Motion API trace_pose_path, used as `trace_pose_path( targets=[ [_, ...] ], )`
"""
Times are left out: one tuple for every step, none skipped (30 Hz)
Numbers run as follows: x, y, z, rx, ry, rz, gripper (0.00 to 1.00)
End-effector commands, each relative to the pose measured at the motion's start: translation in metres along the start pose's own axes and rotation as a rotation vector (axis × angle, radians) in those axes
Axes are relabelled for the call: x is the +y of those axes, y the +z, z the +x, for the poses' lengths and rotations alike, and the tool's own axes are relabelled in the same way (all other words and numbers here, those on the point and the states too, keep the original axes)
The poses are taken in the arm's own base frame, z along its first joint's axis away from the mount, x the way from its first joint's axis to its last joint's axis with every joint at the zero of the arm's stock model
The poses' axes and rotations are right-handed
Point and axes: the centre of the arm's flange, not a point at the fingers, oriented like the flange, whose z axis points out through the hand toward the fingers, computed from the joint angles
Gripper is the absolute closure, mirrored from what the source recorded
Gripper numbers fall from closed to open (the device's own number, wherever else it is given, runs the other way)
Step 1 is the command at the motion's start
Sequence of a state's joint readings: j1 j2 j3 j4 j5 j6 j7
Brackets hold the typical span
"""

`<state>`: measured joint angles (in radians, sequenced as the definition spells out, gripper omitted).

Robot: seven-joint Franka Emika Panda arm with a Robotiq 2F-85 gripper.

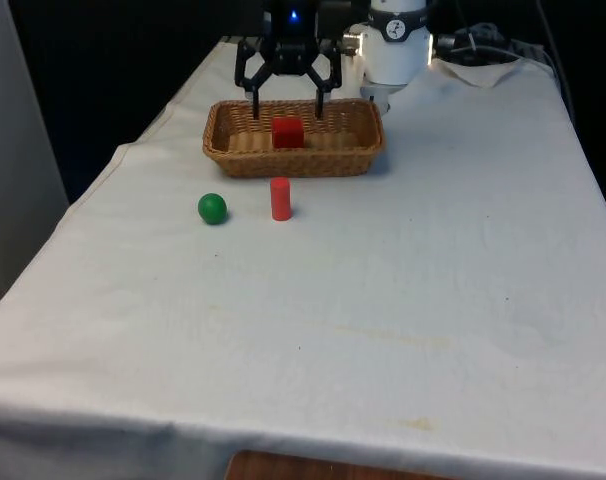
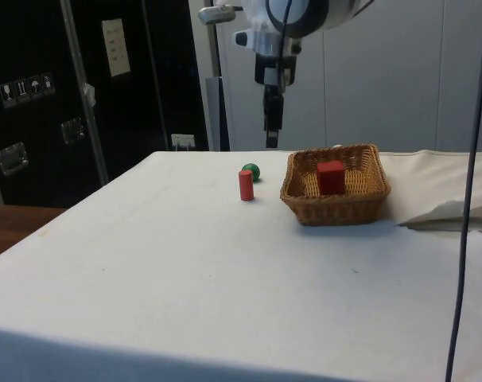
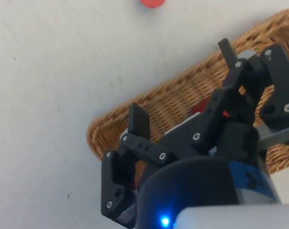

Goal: Pick up the object to the left of the cylinder and place it into the basket.

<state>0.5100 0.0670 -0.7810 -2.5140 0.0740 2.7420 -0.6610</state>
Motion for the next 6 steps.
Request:
trace_pose_path(
  targets=[
    [-0.002, 0.0, 0.005, -0.003, 0.002, 0.003, 0.0],
    [-0.002, 0.0, 0.008, -0.005, 0.001, 0.002, 0.0],
    [-0.004, 0.0, 0.013, -0.009, -0.004, 0.001, 0.0],
    [-0.003, 0.0, 0.015, -0.011, -0.004, 0.0, 0.0],
    [-0.004, 0.0, 0.017, -0.012, -0.006, -0.001, 0.0],
    [-0.002, 0.0, 0.015, -0.011, -0.007, -0.008, 0.0]
  ],
)
